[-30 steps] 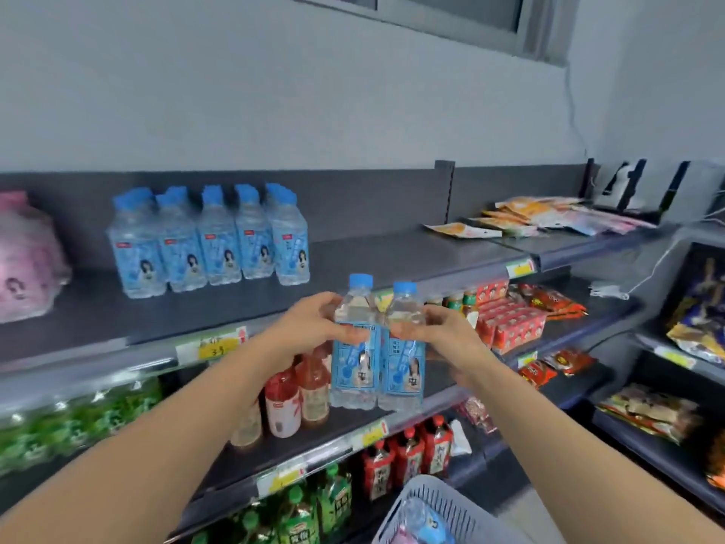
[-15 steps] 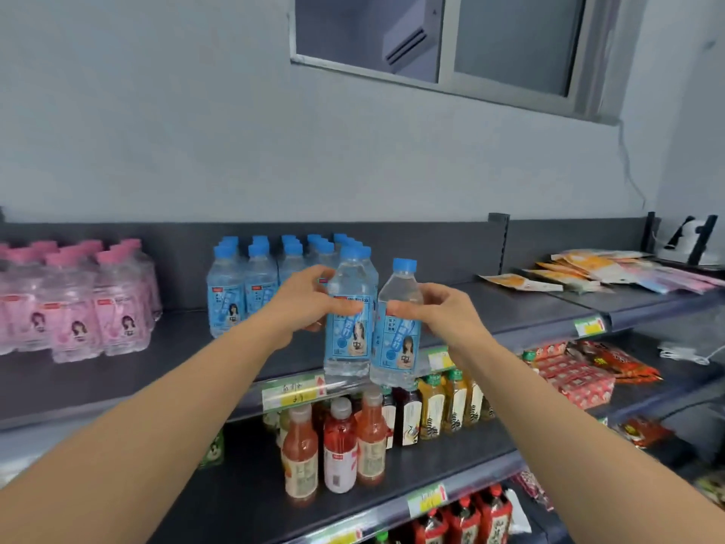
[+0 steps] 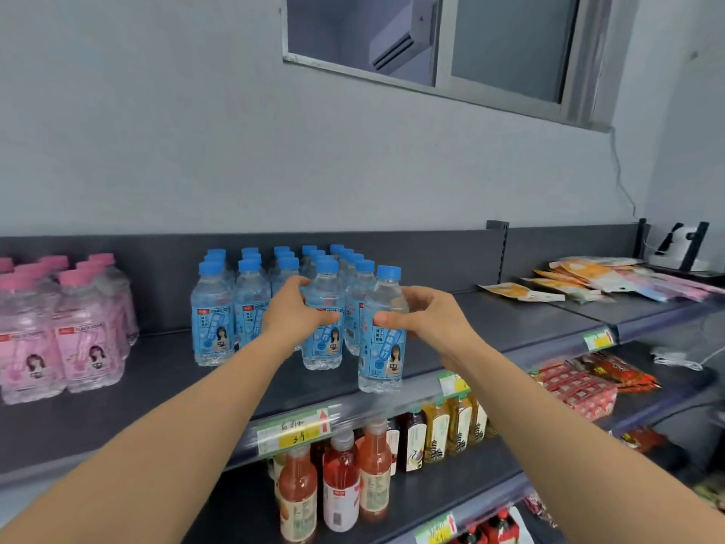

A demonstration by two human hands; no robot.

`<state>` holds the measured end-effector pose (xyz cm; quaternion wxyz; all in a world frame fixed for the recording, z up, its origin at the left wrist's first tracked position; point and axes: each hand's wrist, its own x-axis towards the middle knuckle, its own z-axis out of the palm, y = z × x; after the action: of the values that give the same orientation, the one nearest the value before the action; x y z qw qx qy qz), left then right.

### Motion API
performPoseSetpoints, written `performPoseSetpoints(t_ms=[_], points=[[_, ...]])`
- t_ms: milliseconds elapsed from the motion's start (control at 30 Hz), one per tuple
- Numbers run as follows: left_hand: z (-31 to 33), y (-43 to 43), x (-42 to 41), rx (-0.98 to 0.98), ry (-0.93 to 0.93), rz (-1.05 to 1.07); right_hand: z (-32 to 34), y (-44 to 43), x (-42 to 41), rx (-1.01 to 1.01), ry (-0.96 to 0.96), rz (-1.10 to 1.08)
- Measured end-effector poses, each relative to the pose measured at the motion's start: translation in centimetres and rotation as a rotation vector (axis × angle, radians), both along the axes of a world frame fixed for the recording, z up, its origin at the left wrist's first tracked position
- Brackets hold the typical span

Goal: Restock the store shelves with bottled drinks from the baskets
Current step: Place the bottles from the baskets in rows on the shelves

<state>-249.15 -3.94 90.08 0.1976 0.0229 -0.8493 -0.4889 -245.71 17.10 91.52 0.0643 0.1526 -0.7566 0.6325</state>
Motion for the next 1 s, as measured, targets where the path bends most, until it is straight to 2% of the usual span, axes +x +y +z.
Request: performPoseSetpoints(t_ms=[167, 567, 833, 1000], points=[[-0.9, 0.6, -1.2, -0.026, -0.02, 0.068, 0.1, -0.2, -0.8, 0.023, -0.002, 0.01], [-1.4, 1.5, -2.5, -0.06, 0.007, 0.077, -0.1, -0.6, -2.1, 0.065, -0.003, 0.039], [-1.6, 0.5, -1.3, -0.06, -0.049, -0.013, 0.3, -2.4, -2.4, 0.084, 0.002, 0.048], [-2.3, -2.0, 0.5, -0.085, -0.127, -0.066, 1.3, -5.8, -2.6, 0.175, 0.057, 0.047]])
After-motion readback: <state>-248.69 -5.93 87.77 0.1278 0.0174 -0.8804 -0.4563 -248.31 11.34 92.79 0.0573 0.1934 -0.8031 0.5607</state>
